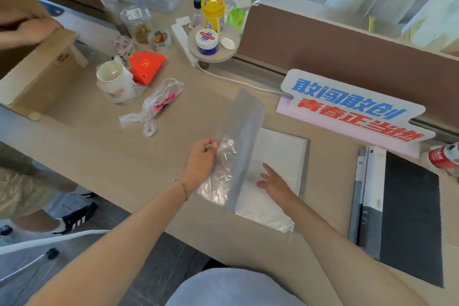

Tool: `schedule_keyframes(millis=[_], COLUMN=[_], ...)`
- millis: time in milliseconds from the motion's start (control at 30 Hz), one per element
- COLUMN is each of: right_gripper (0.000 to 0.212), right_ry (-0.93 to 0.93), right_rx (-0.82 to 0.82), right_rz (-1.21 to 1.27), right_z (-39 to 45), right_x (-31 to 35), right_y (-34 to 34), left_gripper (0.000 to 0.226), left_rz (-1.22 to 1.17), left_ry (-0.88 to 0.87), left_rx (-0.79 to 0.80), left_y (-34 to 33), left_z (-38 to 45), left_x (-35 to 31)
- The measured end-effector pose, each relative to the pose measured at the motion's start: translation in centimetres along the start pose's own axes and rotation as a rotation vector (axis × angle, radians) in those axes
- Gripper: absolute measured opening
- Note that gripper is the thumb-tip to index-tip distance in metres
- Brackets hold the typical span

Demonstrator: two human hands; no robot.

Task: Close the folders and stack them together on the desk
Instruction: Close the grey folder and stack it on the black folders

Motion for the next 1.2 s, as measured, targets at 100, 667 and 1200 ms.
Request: schedule_keyframes(millis=[100, 667, 1200], right_gripper=[0.067, 0.052, 0.062], right_ry=[0.029, 0.169, -0.018], right_rx=[-0.025, -0.424, -0.178], right_rz=[0.152, 0.255, 0.018], right_z=[-1.4, -8.9, -2.7], right_x=[-0.8, -4.8, -4.4], right_y=[1.5, 12.1, 9.0], left_gripper=[0.026, 0.044, 0.066], left_rz=[0.033, 0.54, 0.323], left_ry=[-0.068, -0.055, 0.196], left_rx=[0.079, 0.387, 0.182], left_y=[-2.5, -19.7, -10.8], left_z=[-1.1, -2.9, 3.2], left_x=[-2.6, -0.1, 5.1])
Point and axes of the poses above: each hand's wrist, its own z-axis towards the middle knuckle, its own y-axis out of the back of the hand, x = y × z, the point moved 7 cm from there along z, towards the middle knuckle, and after that the axes turned 9 degrees about x, right-handed, at the moved point
